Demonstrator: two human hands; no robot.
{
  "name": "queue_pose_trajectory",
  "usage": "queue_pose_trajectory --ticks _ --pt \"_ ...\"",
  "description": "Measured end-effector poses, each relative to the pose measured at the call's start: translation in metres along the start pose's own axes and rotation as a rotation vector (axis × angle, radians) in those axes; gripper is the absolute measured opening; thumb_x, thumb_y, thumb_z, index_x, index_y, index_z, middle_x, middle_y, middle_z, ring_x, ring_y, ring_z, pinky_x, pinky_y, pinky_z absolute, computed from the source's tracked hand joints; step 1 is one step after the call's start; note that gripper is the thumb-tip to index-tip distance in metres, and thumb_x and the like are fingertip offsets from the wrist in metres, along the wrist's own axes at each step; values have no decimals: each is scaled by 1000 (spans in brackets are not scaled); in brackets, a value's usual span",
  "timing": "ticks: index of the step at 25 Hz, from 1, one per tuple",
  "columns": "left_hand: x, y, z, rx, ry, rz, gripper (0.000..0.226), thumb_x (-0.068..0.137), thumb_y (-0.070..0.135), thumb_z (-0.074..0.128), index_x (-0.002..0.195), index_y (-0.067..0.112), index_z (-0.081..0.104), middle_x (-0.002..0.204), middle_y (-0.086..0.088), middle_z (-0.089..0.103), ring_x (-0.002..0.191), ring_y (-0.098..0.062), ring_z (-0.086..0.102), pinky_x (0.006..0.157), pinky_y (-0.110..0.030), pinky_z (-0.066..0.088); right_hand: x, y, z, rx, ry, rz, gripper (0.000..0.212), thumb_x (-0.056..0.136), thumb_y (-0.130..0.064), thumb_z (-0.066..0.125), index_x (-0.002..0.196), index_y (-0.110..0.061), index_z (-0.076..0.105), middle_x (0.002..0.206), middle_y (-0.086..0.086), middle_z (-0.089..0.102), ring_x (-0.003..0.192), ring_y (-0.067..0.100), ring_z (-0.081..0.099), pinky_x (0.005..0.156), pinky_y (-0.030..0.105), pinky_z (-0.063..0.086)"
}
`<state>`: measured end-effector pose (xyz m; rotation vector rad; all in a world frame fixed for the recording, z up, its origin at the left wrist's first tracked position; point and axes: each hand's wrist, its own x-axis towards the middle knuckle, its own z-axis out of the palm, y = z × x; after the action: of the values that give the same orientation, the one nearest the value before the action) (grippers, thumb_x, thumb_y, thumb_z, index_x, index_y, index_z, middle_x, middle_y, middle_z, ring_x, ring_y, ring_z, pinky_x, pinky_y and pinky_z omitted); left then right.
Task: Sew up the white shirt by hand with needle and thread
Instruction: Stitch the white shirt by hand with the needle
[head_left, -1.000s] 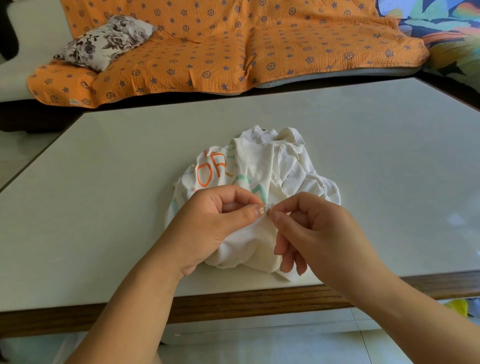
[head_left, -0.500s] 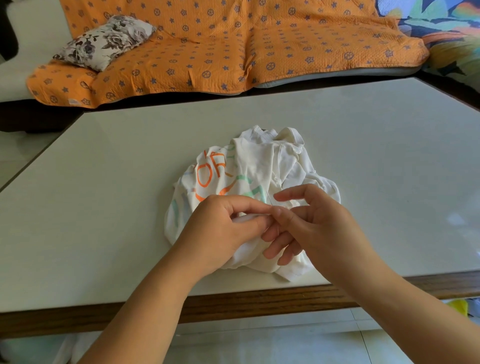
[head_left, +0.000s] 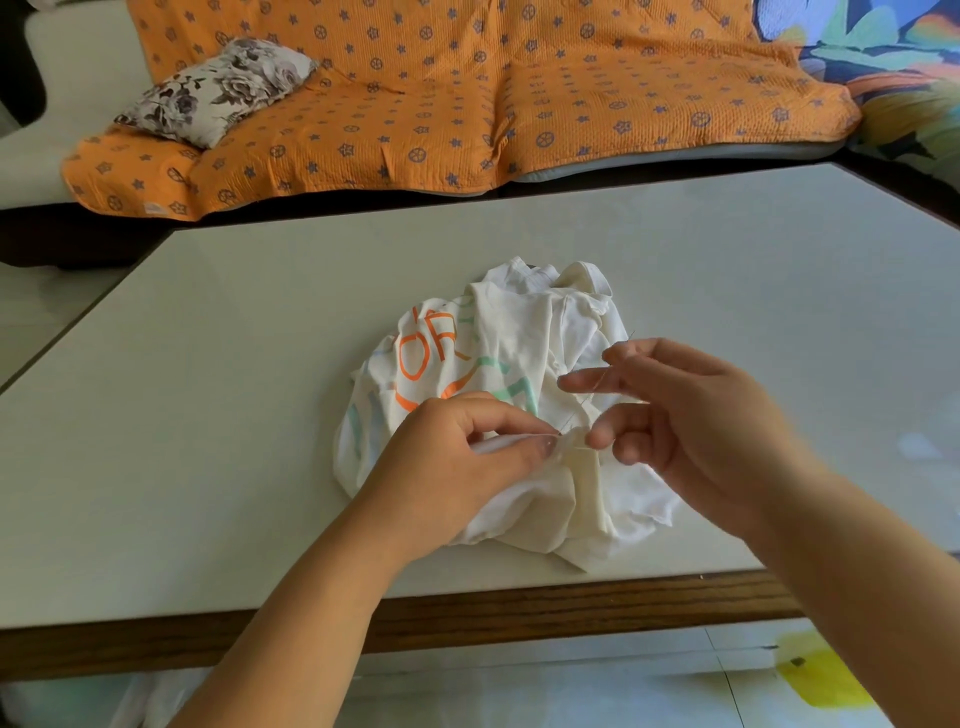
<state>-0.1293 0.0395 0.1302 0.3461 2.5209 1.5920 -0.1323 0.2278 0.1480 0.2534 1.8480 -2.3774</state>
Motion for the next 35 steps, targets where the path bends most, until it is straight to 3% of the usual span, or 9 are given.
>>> queue_pose_trajectory --ticks 3,6,9,12,15,17,20,31,35 --pt "0 2 -4 -102 -81 -52 14 75 39 73 87 33 78 93 13 74 96 -4 67 89 -26 50 11 -4 -11 391 -32 171 12 98 -10 49 89 -10 56 61 6 63 48 12 63 42 17 50" --pt "-2 2 -8 -203 -142 -84 17 68 42 74 83 35 79 91 13 75 93 2 66 83 -18 47 25 -4 -24 490 40 107 15 99 -5 46 90 -8 57 62 8 62 64 21 72 58 29 60" --pt "-3 1 -12 -274 -147 -99 10 71 35 80 81 33 79 85 10 74 84 2 66 75 -13 47 37 -2 -36 294 155 -30 16 100 -4 46 93 -12 58 63 7 66 78 27 73 75 41 61" --pt "-2 -1 -13 -326 -152 -122 8 71 29 75 77 32 79 80 9 73 80 1 65 72 -12 48 46 3 -44 -34 339 -141 15 100 -12 51 92 -21 60 66 0 69 81 22 73 82 34 54" --pt "-1 -1 -13 -362 -174 -138 11 71 25 70 76 29 79 79 9 72 79 0 65 71 -12 47 50 8 -48 -342 453 -235 16 99 -18 52 90 -29 60 74 -3 70 75 11 69 67 19 48" --pt "-1 -1 -15 -397 -185 -154 11 71 24 70 75 28 79 78 8 73 79 -2 66 72 -14 48 53 12 -51 -534 483 -255 14 98 -19 50 95 -28 60 78 -7 70 72 7 65 51 22 41" --pt "-1 -2 -19 -480 -173 -197 11 71 20 69 74 25 79 78 4 73 77 -6 68 71 -18 51 57 17 -59 -749 451 -232 15 99 -21 47 98 -28 60 78 -10 69 67 11 60 49 25 35" --pt "-1 -3 -26 -587 -151 -255 12 71 16 70 77 19 79 80 -3 74 75 -12 70 65 -20 55 55 17 -72 -961 503 -197 17 99 -21 45 98 -29 60 82 -5 70 70 12 58 55 27 39" --pt "-1 -3 -23 -447 -128 -201 11 70 22 72 78 23 80 82 1 74 82 -9 68 75 -21 51 18 10 -21 -830 286 -383 16 97 -17 52 95 -27 64 71 -11 68 62 6 63 54 21 45"
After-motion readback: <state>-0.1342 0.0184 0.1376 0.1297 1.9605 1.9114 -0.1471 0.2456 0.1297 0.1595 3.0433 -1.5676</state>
